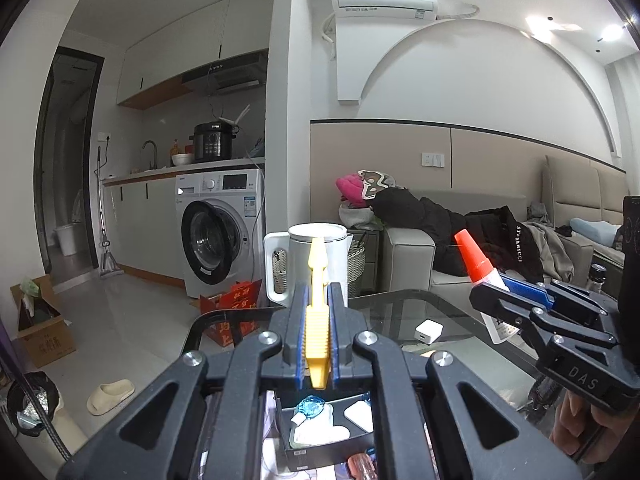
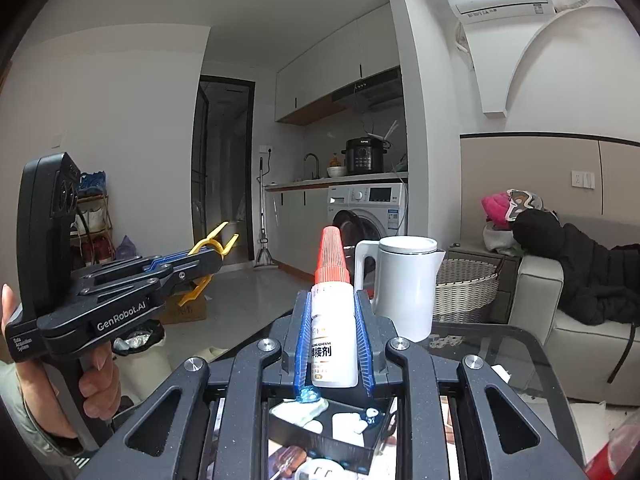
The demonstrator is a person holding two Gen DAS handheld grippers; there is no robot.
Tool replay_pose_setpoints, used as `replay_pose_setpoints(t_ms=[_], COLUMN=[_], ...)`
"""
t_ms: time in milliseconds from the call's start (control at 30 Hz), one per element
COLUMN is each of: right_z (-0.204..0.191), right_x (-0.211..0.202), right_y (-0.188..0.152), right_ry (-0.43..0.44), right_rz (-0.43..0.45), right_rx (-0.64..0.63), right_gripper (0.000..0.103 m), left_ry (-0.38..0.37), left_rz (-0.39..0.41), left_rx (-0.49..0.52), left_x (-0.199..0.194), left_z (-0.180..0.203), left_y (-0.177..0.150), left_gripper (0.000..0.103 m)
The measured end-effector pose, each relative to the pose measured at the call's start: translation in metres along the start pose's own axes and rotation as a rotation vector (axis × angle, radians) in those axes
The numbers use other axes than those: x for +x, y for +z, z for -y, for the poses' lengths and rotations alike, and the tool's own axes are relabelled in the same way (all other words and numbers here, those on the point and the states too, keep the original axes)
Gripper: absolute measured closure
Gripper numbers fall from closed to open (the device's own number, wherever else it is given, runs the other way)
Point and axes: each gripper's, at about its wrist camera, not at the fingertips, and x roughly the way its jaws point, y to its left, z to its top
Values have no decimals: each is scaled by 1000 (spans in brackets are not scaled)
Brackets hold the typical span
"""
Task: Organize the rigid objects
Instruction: 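Carry the glue bottle and yellow clip over the black box and lower them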
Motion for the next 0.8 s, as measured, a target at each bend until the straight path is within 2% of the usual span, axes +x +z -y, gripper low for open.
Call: replay_pose_setpoints(t_ms=[333, 400, 600, 733, 800], right_z=[14, 18, 23, 28, 31], right_x=[71, 89, 125, 152, 158], right_y=[-8, -12, -30, -46, -52], right_ry=[-14, 9, -13, 36, 32], right_rz=[-87, -138, -247, -371, -406], right_rx=[49, 55, 70, 97, 91], right_gripper=[83, 83, 83, 83, 83], left_ry=[24, 28, 24, 17, 15], left_rz=[-74, -94, -202, -286, -316], left_rx=[-50, -57, -91, -87, -82], left_x=[48, 59, 100, 126, 135], left_z=[-12, -13, -19, -14, -11], left_y=[-12, -17, -33, -44, -50], left_gripper=[97, 97, 97, 97, 97])
